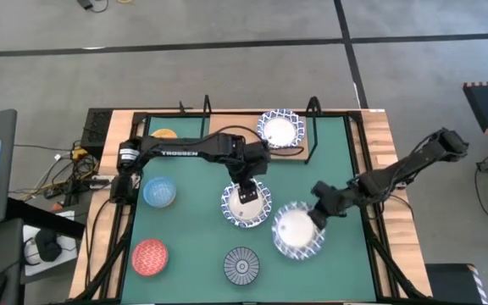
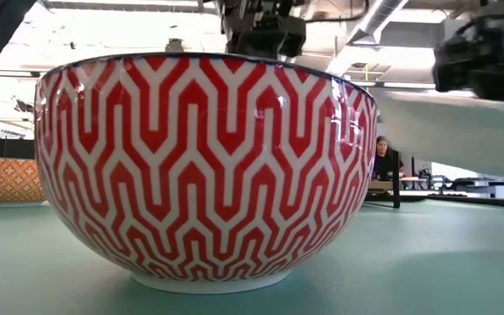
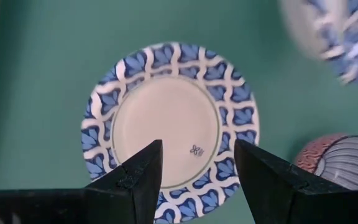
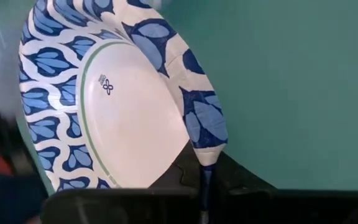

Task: Place and stack bowls onto a shelf
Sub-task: Stack the bottom blue and white bowl on the blue and white bowl on the shelf

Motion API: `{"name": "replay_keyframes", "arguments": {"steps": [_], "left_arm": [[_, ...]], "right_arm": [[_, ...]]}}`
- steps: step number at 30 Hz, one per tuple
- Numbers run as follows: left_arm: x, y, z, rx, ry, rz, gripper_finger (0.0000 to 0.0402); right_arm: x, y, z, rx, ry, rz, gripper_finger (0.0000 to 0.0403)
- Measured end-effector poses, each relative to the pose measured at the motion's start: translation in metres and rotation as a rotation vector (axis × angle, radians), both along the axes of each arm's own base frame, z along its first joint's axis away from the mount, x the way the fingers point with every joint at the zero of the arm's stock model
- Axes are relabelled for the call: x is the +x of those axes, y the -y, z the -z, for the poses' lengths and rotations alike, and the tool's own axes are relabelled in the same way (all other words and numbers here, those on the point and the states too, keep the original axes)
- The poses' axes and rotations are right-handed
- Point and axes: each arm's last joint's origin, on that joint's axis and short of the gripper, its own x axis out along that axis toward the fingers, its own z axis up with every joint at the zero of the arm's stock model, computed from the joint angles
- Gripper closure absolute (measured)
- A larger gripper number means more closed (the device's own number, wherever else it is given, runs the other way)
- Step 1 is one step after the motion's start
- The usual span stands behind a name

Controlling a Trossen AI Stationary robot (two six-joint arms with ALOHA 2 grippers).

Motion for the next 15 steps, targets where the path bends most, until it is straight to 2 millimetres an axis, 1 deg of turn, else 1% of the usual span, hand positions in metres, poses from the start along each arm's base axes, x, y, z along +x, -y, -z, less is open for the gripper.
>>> {"name": "replay_keyframes", "arguments": {"steps": [3,7,15], "left_arm": [[0.002,0.000,-0.010,0.007,0.075,-0.003,0.0219],[0.006,-0.001,-0.014,0.002,0.137,-0.019,0.0219],[0.008,-0.003,-0.015,0.025,0.155,-0.077,0.0219]], "right_arm": [[0.001,0.013,-0.007,-0.058,0.067,0.124,0.0377],[0.004,0.031,-0.014,-0.134,0.150,0.267,0.0379],[0.017,0.053,-0.028,-0.235,0.305,0.339,0.0374]]}}
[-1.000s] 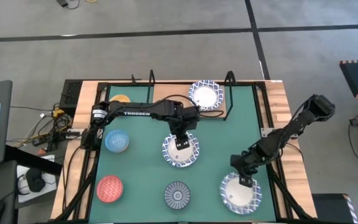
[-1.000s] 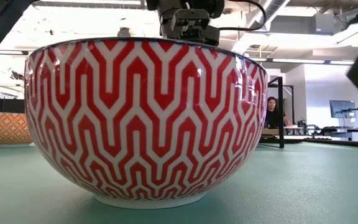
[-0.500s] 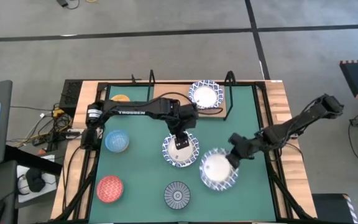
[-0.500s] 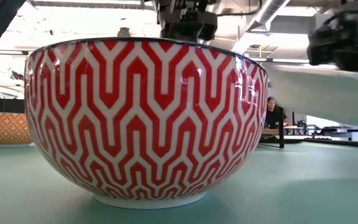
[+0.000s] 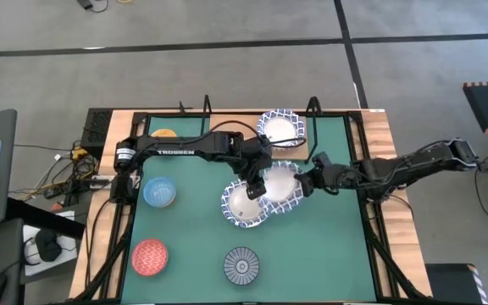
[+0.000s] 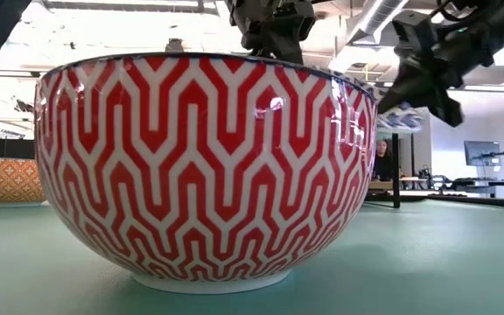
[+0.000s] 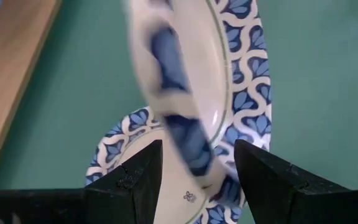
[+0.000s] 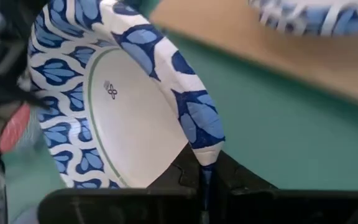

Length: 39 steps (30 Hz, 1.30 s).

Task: Place and stack bowls onto a shelf
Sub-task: Stack the bottom blue and white bowl on the blue and white bowl on the shelf

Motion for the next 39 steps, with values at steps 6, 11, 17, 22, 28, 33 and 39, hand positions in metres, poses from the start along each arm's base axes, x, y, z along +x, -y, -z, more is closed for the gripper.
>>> {"name": "replay_keyframes", "arguments": {"steps": [6,11,17,22,28,33,39], "left_arm": [[-0.001,-0.003,0.001,0.050,-0.011,-0.048,0.0242],[-0.003,-0.013,0.001,0.057,-0.028,-0.085,0.0342],[-0.005,-0.032,-0.013,0.092,-0.005,-0.118,0.0394],[-0.007,-0.062,-0.034,0.165,0.071,-0.163,0.0400],[-0.017,-0.117,-0.042,0.208,0.145,-0.310,0.0401],[-0.015,-0.163,-0.025,0.163,0.228,-0.464,0.0401],[-0.007,-0.195,0.004,-0.035,0.264,-0.570,0.0401]], "right_arm": [[0.005,0.007,-0.019,-0.114,0.014,-0.017,0.0377],[0.008,0.010,-0.036,-0.211,0.013,-0.063,0.0352],[0.010,0.017,-0.061,-0.351,0.011,-0.098,0.0297],[0.010,0.027,-0.083,-0.444,0.017,-0.036,0.0248],[0.006,0.034,-0.113,-0.587,-0.021,0.058,0.0213],[-0.001,0.035,-0.133,-0.640,-0.068,0.089,0.0208],[-0.008,0.035,-0.140,-0.618,-0.114,0.110,0.0208]]}}
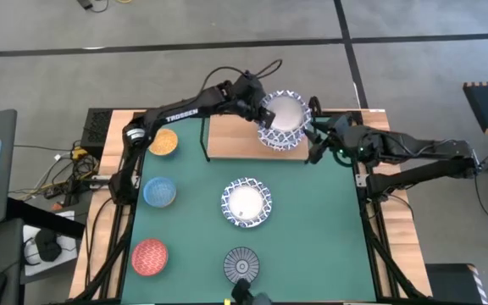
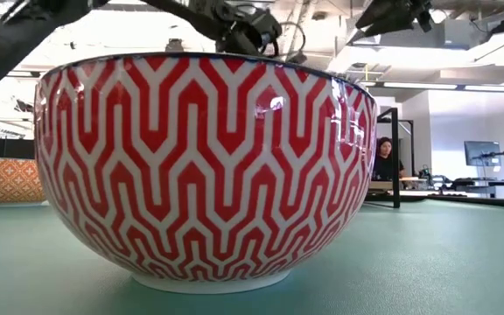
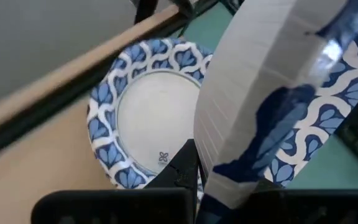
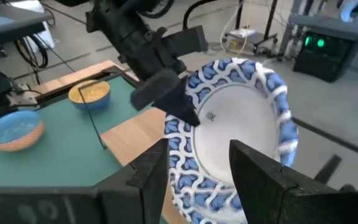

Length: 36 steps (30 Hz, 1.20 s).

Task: Place and stack bowls onto a shelf
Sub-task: Stack the bottom blue and white bowl on the blue and white bowl on the shelf

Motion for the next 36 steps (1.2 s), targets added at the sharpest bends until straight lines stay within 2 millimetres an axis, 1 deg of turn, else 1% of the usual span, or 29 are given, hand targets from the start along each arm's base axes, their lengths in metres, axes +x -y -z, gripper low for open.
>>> {"name": "replay_keyframes", "arguments": {"steps": [2,4,5,7,11,19,22,26,28,31,34,36], "left_arm": [[-0.001,-0.007,0.015,-0.090,-0.028,-0.012,0.0401],[-0.002,-0.012,0.028,-0.142,-0.058,-0.015,0.0401],[-0.002,-0.014,0.032,-0.159,-0.076,-0.018,0.0399],[-0.004,-0.015,0.034,-0.175,-0.088,-0.014,0.0390],[-0.006,-0.015,0.034,-0.170,-0.101,-0.003,0.0353],[-0.007,-0.018,0.033,-0.177,-0.090,0.009,0.0243],[-0.012,-0.022,0.026,-0.145,-0.076,0.006,0.0216],[-0.025,-0.034,0.003,-0.068,-0.021,-0.041,0.0206],[-0.031,-0.039,-0.004,-0.043,-0.011,-0.050,0.0206],[-0.035,-0.040,-0.003,-0.029,-0.042,-0.036,0.0205],[-0.033,-0.031,0.001,-0.028,-0.098,0.005,0.0205],[-0.031,-0.024,0.002,0.003,-0.141,0.005,0.0205]], "right_arm": [[-0.001,0.000,0.000,0.025,0.002,0.012,0.0207],[-0.002,0.000,0.002,0.043,-0.002,0.021,0.0207],[-0.002,0.000,0.003,0.047,-0.004,0.023,0.0207],[-0.002,0.000,0.003,0.050,-0.008,0.025,0.0207],[-0.003,0.001,0.003,0.050,-0.008,0.029,0.0207],[-0.004,0.007,0.003,0.061,0.003,0.069,0.0207],[-0.003,0.006,0.003,0.078,0.016,0.071,0.0207],[-0.004,0.003,0.006,0.121,0.029,0.072,0.0207],[-0.005,0.000,0.008,0.143,0.024,0.072,0.0207],[-0.006,-0.002,0.011,0.176,0.016,0.079,0.0207],[-0.005,-0.003,0.013,0.205,0.019,0.093,0.0207],[-0.005,-0.003,0.014,0.220,0.023,0.104,0.0207]]}}
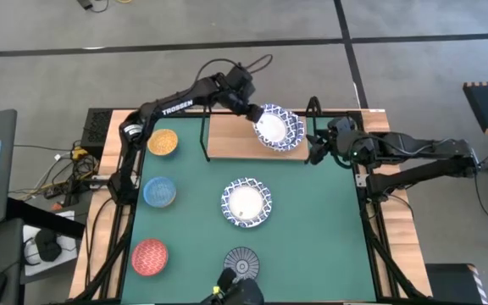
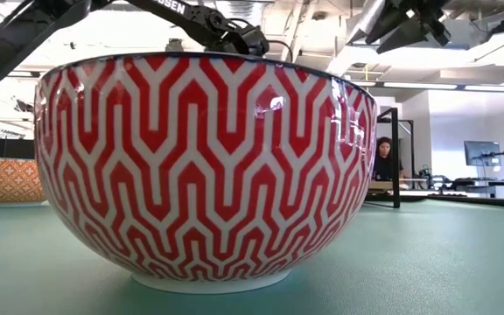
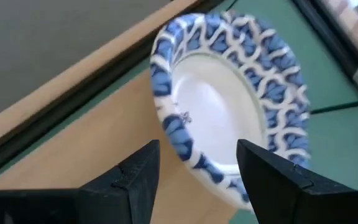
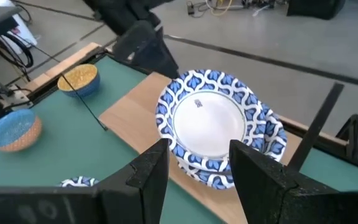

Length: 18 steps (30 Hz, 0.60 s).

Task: Place and stack bowls onto a shelf
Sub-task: Stack the bottom blue and white bowl on the blue and white bowl on the shelf

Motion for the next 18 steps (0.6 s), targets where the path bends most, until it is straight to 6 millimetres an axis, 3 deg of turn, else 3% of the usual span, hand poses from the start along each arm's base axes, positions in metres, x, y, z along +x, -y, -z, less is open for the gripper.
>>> {"name": "replay_keyframes", "arguments": {"steps": [5,8,11,13,18], "left_arm": [[0.012,0.010,0.006,0.133,-0.071,-0.018,0.0205],[0.023,0.014,0.024,0.120,-0.092,0.024,0.0205],[0.027,0.018,0.029,0.080,-0.075,0.070,0.0205],[0.028,0.020,0.019,0.115,-0.042,0.088,0.0205],[0.009,0.023,-0.011,0.223,-0.093,0.074,0.0205]], "right_arm": [[0.009,0.000,0.005,0.018,-0.011,0.012,0.0207],[0.015,0.000,0.008,0.023,-0.024,0.008,0.0207],[0.022,-0.001,0.010,0.034,-0.012,-0.011,0.0207],[0.026,-0.003,0.010,0.034,-0.003,-0.019,0.0207],[0.032,-0.002,0.013,0.034,-0.009,-0.017,0.0207]]}}
